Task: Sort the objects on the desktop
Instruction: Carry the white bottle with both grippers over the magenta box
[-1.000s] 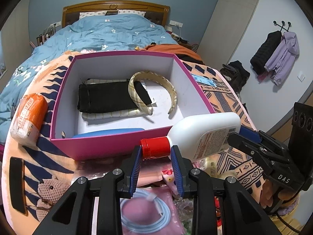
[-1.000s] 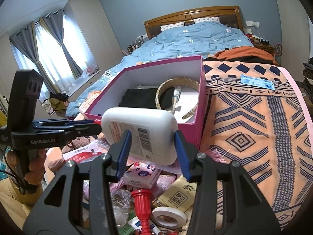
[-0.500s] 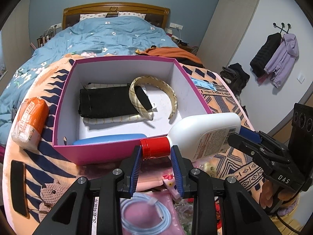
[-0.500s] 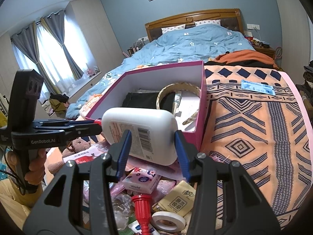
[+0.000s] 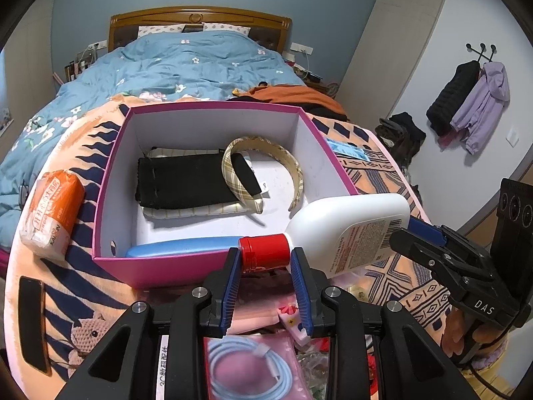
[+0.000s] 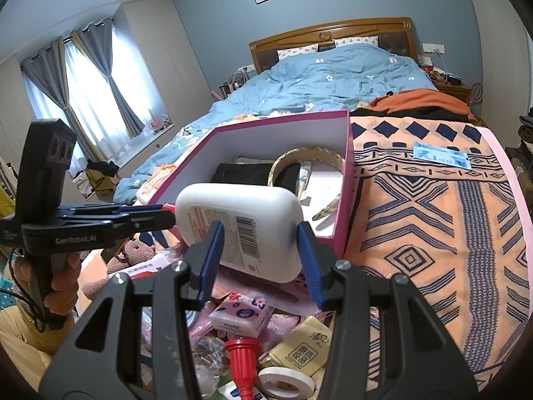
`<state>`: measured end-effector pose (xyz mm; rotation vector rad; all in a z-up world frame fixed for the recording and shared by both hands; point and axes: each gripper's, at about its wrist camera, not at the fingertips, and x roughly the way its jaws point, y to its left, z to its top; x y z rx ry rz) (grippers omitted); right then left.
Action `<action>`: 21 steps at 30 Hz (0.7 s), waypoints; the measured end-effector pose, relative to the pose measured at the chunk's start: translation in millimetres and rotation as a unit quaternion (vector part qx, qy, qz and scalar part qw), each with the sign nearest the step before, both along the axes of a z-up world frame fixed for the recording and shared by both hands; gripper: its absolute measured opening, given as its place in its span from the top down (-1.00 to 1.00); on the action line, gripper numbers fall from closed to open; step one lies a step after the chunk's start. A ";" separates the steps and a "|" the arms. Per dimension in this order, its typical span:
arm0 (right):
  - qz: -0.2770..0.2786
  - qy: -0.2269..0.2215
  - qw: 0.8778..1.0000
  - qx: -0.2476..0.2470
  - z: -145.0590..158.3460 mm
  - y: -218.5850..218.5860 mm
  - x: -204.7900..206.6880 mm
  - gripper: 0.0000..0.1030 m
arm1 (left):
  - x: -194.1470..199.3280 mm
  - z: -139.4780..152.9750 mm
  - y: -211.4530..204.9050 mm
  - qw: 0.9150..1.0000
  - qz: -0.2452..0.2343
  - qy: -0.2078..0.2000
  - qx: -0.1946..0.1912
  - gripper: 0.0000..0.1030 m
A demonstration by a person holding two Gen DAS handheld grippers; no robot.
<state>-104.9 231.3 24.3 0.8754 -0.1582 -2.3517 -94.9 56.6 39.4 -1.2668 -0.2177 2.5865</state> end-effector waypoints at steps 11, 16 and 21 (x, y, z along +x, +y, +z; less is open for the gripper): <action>0.000 0.006 1.000 -0.001 4.8 -1.0 -7.0 0.06 | -6.8 1.2 -3.0 1.000 0.002 0.003 0.008 0.43; 0.001 0.008 1.000 0.000 6.3 -1.9 -9.7 0.06 | -10.9 3.5 -4.3 1.000 0.004 0.007 0.008 0.43; 0.001 0.007 1.000 0.001 6.4 -3.5 -15.4 0.06 | -17.5 2.5 -7.2 1.000 0.006 0.002 0.014 0.43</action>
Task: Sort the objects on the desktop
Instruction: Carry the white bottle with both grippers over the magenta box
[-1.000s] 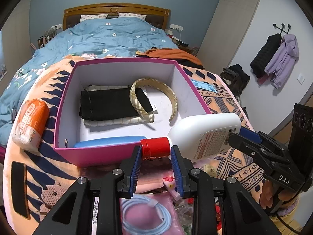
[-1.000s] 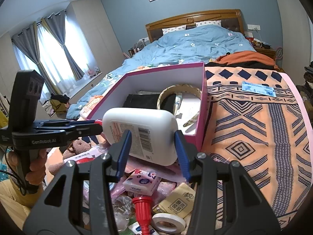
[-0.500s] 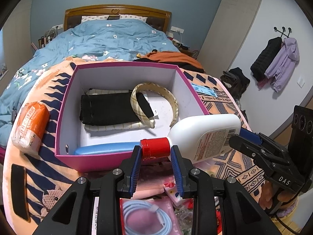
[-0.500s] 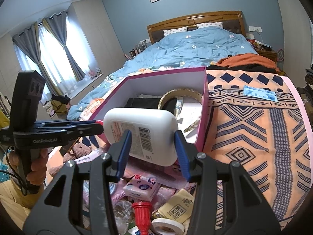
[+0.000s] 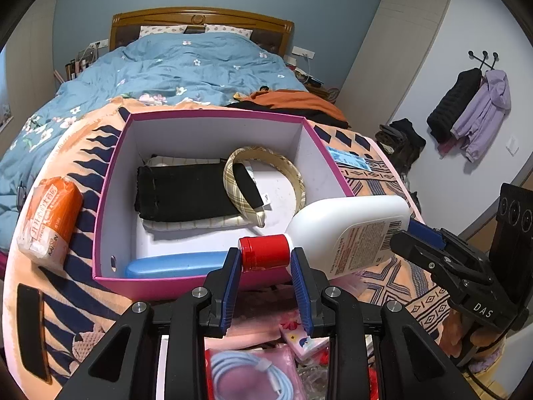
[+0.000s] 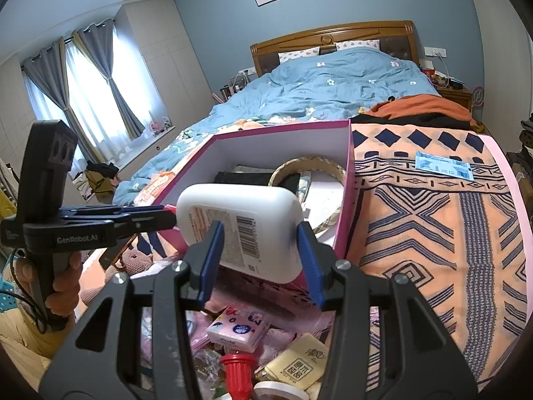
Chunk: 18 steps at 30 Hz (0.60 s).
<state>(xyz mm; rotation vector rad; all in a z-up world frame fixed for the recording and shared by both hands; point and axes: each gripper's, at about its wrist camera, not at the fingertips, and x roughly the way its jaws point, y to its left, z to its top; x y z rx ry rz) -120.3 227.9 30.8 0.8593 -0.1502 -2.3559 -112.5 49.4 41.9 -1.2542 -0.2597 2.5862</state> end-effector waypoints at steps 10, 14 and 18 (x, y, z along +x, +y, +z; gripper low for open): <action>0.002 0.000 1.000 -0.002 2.5 -1.2 -7.7 0.06 | -8.4 -2.1 -1.2 1.000 0.005 -0.002 0.000 0.43; 0.006 -0.002 1.000 -0.010 3.4 -0.7 -12.0 0.06 | -12.3 -4.4 -2.8 1.000 0.008 -0.004 0.002 0.43; 0.003 0.000 1.000 -0.006 3.2 -2.7 -14.7 0.06 | -15.4 -4.9 -4.0 1.000 0.013 -0.005 0.004 0.43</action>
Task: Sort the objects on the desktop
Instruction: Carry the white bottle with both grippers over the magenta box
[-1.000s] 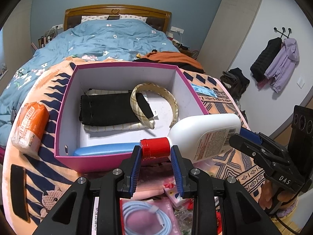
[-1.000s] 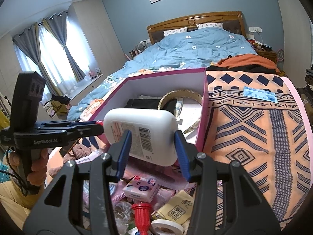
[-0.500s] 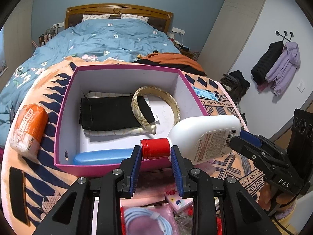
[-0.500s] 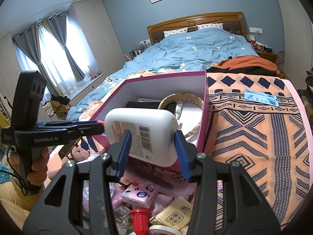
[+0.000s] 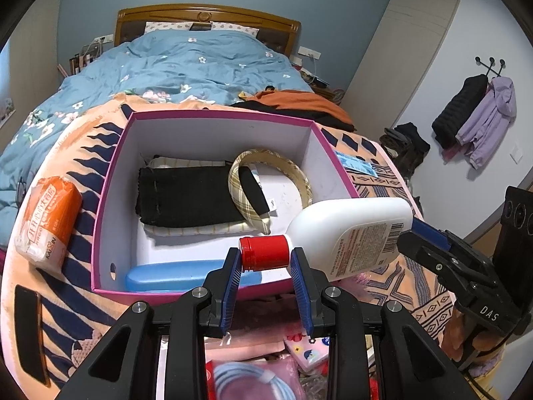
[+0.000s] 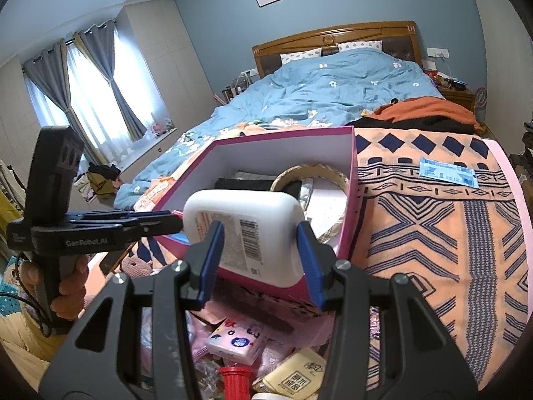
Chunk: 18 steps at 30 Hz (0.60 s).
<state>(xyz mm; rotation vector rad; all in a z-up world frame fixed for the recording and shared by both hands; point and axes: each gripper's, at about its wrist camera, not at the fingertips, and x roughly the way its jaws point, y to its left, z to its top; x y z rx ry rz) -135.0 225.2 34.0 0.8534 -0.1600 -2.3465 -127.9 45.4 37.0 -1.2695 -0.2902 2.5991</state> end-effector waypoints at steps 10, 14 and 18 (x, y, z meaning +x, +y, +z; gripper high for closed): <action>-0.002 0.001 1.000 0.002 0.2 -1.6 -3.6 0.06 | -4.6 -0.6 -0.1 1.000 0.003 -0.001 0.002 0.43; -0.001 0.002 1.000 0.001 1.1 -3.7 -7.0 0.06 | -7.2 -1.1 -0.6 1.000 0.007 0.000 0.002 0.43; -0.003 0.001 1.000 0.000 1.3 -4.8 -10.7 0.06 | -9.8 -2.3 -1.2 1.000 0.009 -0.002 0.003 0.43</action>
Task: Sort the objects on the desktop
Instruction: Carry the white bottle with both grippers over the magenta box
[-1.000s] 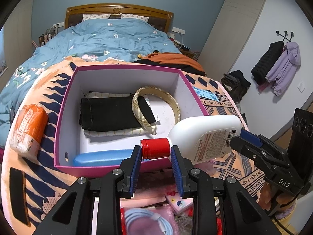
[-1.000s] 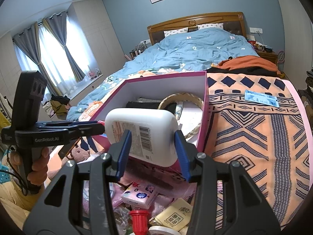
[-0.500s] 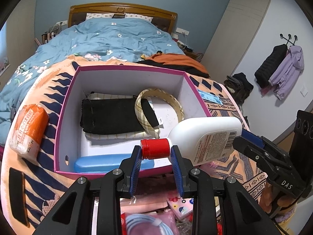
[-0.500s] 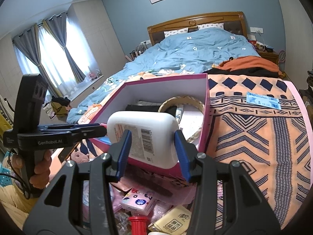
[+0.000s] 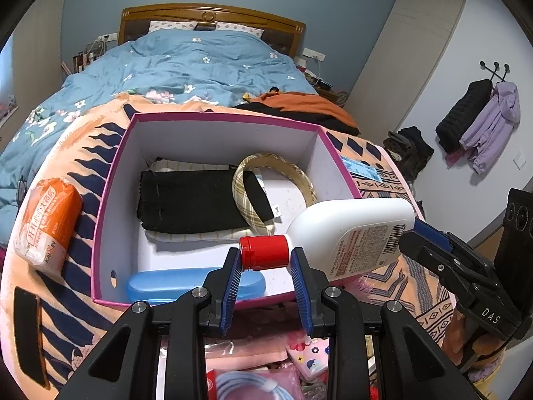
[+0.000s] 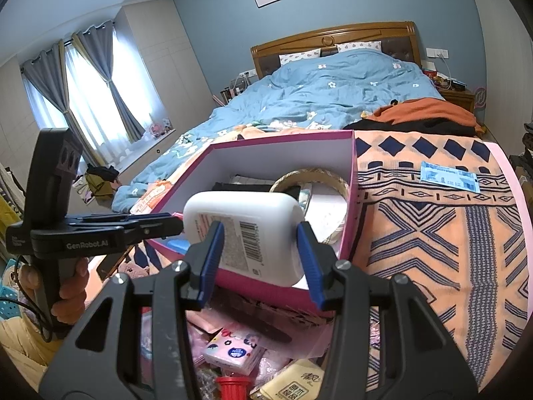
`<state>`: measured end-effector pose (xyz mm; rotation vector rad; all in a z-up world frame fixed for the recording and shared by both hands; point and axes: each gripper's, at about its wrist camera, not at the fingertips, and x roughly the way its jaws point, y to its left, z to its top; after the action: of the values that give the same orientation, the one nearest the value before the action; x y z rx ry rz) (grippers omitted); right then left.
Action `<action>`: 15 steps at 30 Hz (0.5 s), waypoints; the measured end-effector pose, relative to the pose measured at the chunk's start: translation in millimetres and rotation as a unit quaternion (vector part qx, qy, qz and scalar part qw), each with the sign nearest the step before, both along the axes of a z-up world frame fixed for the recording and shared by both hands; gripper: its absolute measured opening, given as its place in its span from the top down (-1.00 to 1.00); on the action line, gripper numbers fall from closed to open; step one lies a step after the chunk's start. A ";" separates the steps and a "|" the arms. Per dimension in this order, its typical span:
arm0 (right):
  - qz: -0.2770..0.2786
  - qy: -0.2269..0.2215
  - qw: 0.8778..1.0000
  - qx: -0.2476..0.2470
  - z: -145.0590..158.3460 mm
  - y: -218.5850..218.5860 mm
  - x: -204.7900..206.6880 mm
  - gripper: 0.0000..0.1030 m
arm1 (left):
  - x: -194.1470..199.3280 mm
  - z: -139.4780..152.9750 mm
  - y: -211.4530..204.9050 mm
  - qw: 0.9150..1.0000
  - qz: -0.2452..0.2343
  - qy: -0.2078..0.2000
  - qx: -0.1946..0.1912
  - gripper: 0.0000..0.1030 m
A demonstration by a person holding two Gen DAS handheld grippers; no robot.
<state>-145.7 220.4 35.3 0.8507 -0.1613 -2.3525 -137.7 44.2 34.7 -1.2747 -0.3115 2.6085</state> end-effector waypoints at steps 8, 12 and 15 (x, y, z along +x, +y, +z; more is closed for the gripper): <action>0.001 -0.001 1.000 0.001 -2.0 -1.8 -4.1 0.06 | -4.9 -2.7 -2.3 1.000 0.005 -0.002 0.000 0.43; 0.001 -0.004 1.000 0.002 -4.7 -3.2 -7.9 0.06 | -8.6 -6.2 -2.9 1.000 0.008 -0.006 0.000 0.43; 0.002 -0.007 1.000 0.003 -6.9 -3.8 -9.9 0.06 | -10.4 -8.5 -3.7 1.000 0.009 -0.008 0.000 0.43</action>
<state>-155.7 216.6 28.4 0.8700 -0.1577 -2.3461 -148.1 40.5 26.2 -1.2993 -0.3262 2.6139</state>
